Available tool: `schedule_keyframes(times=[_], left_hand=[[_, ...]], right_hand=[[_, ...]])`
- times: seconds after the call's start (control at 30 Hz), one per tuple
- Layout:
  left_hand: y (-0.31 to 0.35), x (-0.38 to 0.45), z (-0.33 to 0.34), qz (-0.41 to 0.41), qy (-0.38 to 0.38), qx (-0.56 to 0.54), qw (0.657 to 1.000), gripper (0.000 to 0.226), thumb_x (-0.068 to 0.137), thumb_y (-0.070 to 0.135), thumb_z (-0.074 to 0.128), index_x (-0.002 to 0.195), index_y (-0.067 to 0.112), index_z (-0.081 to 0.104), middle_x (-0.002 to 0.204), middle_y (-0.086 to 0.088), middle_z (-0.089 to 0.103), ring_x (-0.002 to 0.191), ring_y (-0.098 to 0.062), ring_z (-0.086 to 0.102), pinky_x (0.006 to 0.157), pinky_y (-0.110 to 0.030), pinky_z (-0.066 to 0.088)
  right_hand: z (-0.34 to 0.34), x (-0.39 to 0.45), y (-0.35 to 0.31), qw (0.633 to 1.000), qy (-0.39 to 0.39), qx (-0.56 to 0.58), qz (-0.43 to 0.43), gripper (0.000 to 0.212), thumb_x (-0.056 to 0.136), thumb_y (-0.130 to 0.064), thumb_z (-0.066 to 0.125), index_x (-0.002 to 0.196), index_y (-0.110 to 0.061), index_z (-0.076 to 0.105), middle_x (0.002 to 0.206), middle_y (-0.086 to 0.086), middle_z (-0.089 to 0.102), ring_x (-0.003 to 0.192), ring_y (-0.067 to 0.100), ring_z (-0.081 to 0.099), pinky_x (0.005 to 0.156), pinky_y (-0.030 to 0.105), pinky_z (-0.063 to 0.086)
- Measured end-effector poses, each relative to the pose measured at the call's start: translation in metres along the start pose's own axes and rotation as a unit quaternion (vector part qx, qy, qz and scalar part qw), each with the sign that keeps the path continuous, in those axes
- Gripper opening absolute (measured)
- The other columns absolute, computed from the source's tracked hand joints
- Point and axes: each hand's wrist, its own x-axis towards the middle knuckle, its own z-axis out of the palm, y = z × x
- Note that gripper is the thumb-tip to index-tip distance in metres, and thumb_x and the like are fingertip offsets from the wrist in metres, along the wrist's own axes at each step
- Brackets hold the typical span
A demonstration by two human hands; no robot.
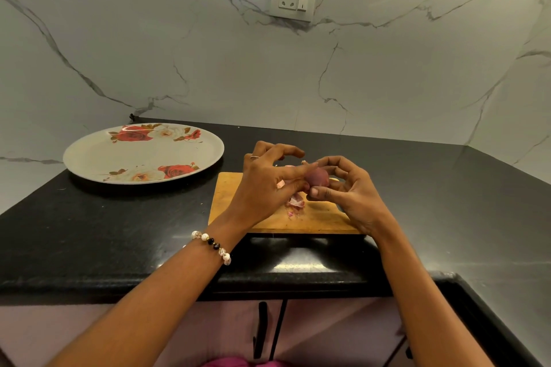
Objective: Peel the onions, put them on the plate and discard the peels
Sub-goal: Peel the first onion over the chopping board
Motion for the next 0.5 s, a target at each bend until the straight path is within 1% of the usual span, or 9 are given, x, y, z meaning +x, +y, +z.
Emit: schedule_keyframes(times=[0.1, 0.17, 0.23, 0.37, 0.5], left_hand=[[0.0012, -0.0004, 0.0002, 0.025, 0.007, 0.014, 1.000, 0.029, 0.084, 0.042, 0.056, 0.106, 0.031, 0.073, 0.118, 0.007, 0.061, 0.109, -0.015, 0.044, 0.081, -0.038, 0.036], [0.0014, 0.0003, -0.0005, 0.026, 0.022, 0.004, 0.999, 0.026, 0.082, 0.041, 0.060, 0.096, 0.026, 0.076, 0.115, 0.005, 0.062, 0.107, -0.015, 0.045, 0.079, -0.038, 0.040], [0.0010, 0.0005, -0.0007, 0.026, 0.031, -0.003, 0.999, 0.021, 0.080, 0.038, 0.063, 0.089, 0.023, 0.075, 0.111, 0.004, 0.063, 0.104, -0.014, 0.046, 0.076, -0.040, 0.043], [0.0028, 0.0011, -0.0002, 0.006, 0.031, -0.007, 0.999, 0.013, 0.077, 0.030, 0.071, 0.087, 0.020, 0.073, 0.107, -0.001, 0.062, 0.099, -0.010, 0.044, 0.074, -0.037, 0.044], [0.0009, 0.0002, -0.0007, -0.025, 0.035, 0.008, 0.999, 0.009, 0.077, 0.021, 0.072, 0.086, 0.017, 0.072, 0.104, -0.003, 0.059, 0.100, -0.007, 0.039, 0.077, -0.035, 0.045]], right_hand=[[0.0002, 0.0001, -0.0014, 1.000, -0.004, -0.001, 0.002, 0.052, 0.065, -0.014, 0.084, 0.112, -0.018, 0.063, 0.116, 0.011, 0.065, 0.107, 0.031, 0.068, 0.089, 0.043, 0.059], [0.0005, 0.0001, -0.0018, 1.000, -0.004, -0.004, 0.003, 0.052, 0.064, -0.015, 0.084, 0.112, -0.019, 0.063, 0.116, 0.011, 0.065, 0.106, 0.031, 0.069, 0.089, 0.043, 0.059], [0.0004, 0.0000, -0.0013, 1.000, -0.005, 0.001, 0.004, 0.051, 0.065, -0.013, 0.084, 0.112, -0.018, 0.063, 0.117, 0.012, 0.064, 0.104, 0.032, 0.069, 0.088, 0.043, 0.059], [-0.0003, 0.0000, -0.0017, 1.000, -0.002, 0.009, 0.004, 0.050, 0.065, -0.013, 0.083, 0.111, -0.018, 0.063, 0.116, 0.012, 0.064, 0.104, 0.033, 0.069, 0.086, 0.042, 0.060], [-0.0017, 0.0011, 0.0002, 1.000, 0.005, 0.019, 0.001, 0.052, 0.066, -0.016, 0.083, 0.113, -0.016, 0.063, 0.116, 0.013, 0.064, 0.105, 0.035, 0.068, 0.085, 0.048, 0.060]])
